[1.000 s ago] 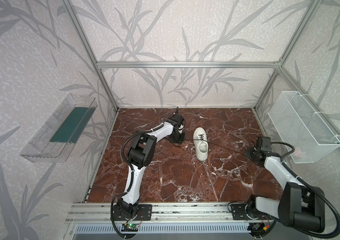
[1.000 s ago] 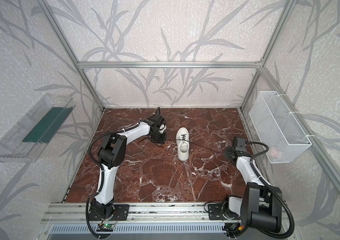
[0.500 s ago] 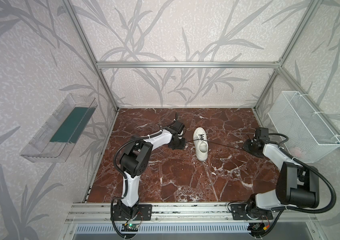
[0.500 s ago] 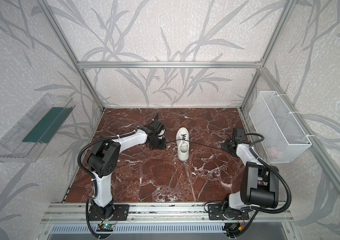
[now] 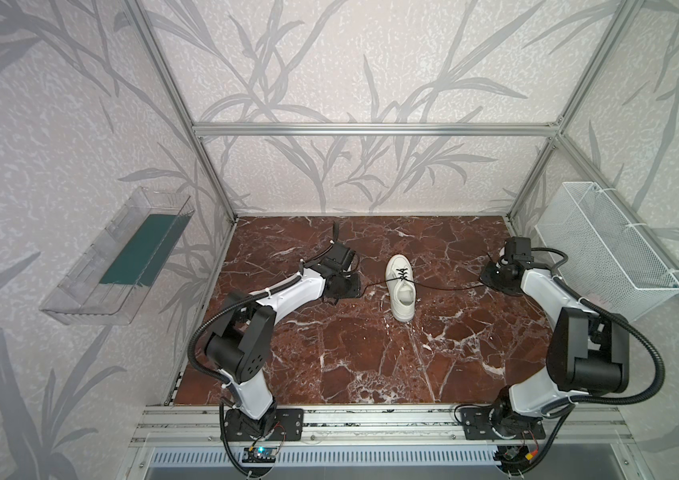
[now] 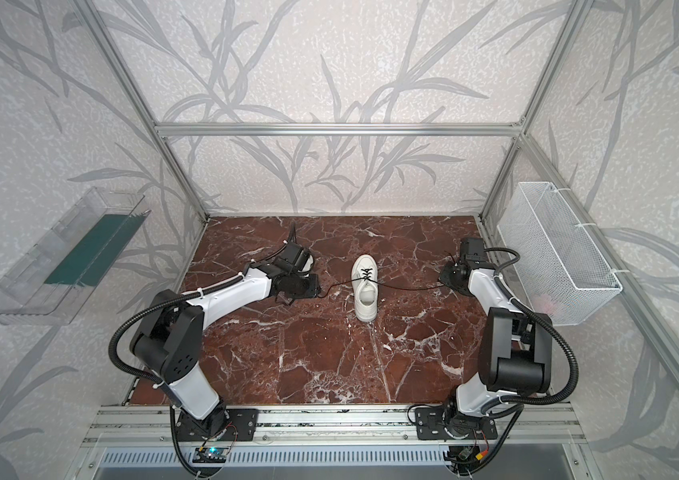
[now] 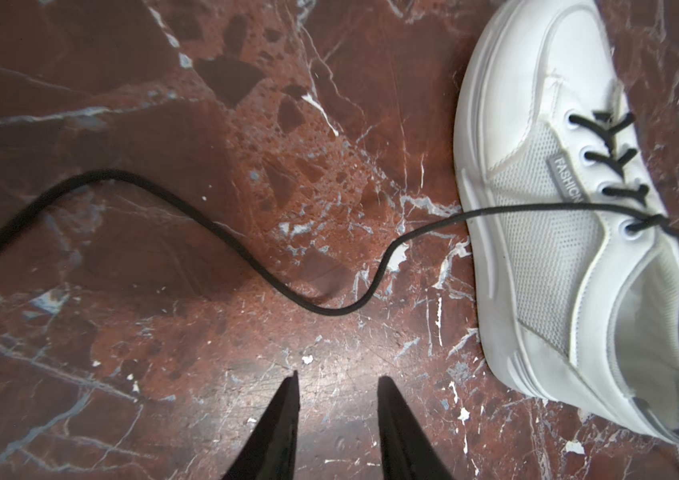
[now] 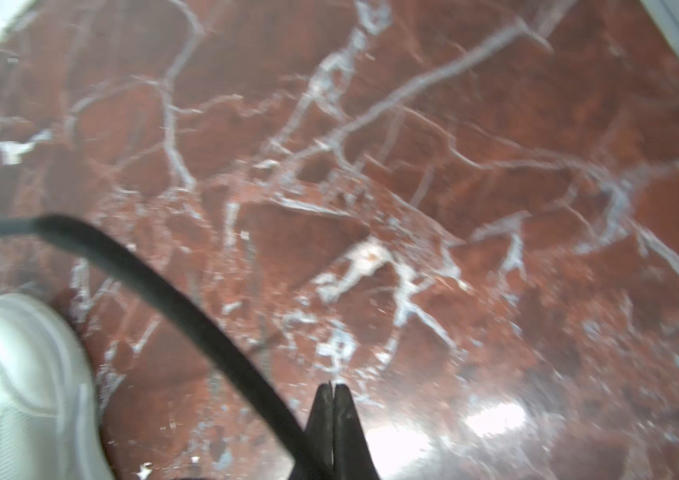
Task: Tie the shoes
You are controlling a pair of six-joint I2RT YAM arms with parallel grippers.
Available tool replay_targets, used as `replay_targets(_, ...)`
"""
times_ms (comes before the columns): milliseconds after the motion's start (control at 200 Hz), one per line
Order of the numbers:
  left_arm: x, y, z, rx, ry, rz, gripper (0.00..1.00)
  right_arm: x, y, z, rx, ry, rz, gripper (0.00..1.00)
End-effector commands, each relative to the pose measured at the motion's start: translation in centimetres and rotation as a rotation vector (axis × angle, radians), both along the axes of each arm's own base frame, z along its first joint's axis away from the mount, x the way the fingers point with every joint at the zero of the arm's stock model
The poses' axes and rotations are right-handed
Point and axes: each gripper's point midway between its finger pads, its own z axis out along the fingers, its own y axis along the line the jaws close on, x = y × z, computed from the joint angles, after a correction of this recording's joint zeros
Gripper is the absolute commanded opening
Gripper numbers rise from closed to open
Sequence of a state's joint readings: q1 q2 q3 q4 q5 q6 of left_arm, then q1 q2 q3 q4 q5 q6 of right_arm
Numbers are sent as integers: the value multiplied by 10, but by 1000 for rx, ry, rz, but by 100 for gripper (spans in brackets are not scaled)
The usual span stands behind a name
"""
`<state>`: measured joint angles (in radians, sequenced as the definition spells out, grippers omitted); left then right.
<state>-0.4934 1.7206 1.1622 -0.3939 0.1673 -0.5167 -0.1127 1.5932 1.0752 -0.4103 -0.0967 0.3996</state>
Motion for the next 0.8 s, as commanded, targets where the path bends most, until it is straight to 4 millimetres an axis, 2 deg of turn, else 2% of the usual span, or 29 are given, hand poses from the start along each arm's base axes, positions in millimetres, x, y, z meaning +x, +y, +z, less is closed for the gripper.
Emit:
replay_targets(0, 8, 13, 13, -24, -50, 63, 35, 10, 29, 9, 62, 4, 65, 0)
replay_targets(125, 8, 25, 14, -43, -46, 97, 36, 26, 63, 18, 127, 13, 148, 0)
replay_targets(175, 7, 29, 15, -52, -39, 103, 36, 33, 76, 29, 125, -4, 184, 0)
replay_targets(185, 6, 29, 15, -53, -38, 103, 36, 34, 78, 22, 128, 14, 188, 0)
replay_targets(210, 6, 32, 16, -52, -35, 106, 36, 37, 86, 23, 142, 12, 202, 0)
replay_targets(360, 2, 47, 23, -27, -44, 117, 36, 55, 132, 47, 274, -36, 296, 0)
replay_targets(530, -7, 66, 20, -21, -30, 162, 36, 65, 189, 72, 337, -50, 414, 0)
replay_targets(690, -20, 86, 25, -4, -26, 184, 36, 69, 256, 75, 438, -63, 443, 0)
replay_targets(795, -31, 99, 31, 24, -30, 182, 36, 69, 288, 70, 454, -49, 461, 0)
